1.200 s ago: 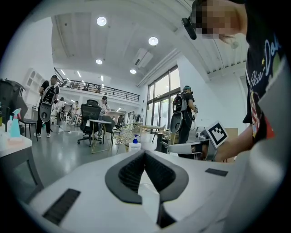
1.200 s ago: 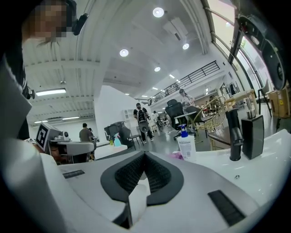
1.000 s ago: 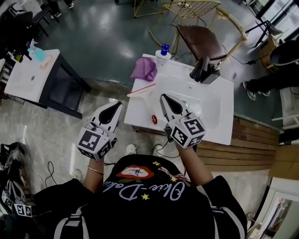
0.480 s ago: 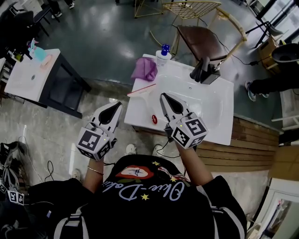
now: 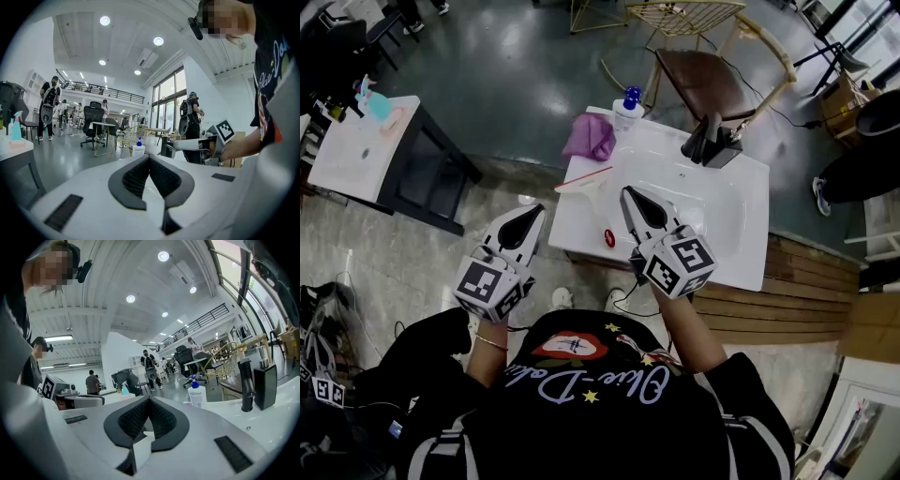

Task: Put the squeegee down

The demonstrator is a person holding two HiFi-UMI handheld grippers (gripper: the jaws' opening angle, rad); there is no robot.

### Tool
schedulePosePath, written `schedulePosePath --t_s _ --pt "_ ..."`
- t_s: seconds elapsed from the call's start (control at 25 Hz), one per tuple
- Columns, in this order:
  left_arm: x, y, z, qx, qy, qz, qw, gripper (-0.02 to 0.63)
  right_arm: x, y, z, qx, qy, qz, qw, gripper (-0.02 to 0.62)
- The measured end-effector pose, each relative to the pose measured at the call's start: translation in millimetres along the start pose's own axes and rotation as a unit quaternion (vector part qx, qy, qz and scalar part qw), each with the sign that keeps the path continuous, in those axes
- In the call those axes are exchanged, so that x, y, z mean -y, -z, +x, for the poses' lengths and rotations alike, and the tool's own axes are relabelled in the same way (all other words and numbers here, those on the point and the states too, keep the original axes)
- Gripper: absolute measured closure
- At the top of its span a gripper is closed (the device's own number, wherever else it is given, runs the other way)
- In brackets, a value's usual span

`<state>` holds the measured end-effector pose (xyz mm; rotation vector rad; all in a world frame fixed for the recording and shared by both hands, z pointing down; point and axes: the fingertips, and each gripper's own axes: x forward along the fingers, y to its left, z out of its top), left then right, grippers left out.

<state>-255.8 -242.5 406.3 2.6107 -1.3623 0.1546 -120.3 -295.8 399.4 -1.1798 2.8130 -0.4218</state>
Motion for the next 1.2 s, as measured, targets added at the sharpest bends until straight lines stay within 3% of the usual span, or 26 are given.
schedulePosePath --t_s 1.2 --pt "-3.3 0.3 0.8 -0.002 -0.011 0.000 0.9999 0.611 0.7 5.2 5.7 -0.015 -0.009 0.002 1.000 0.578"
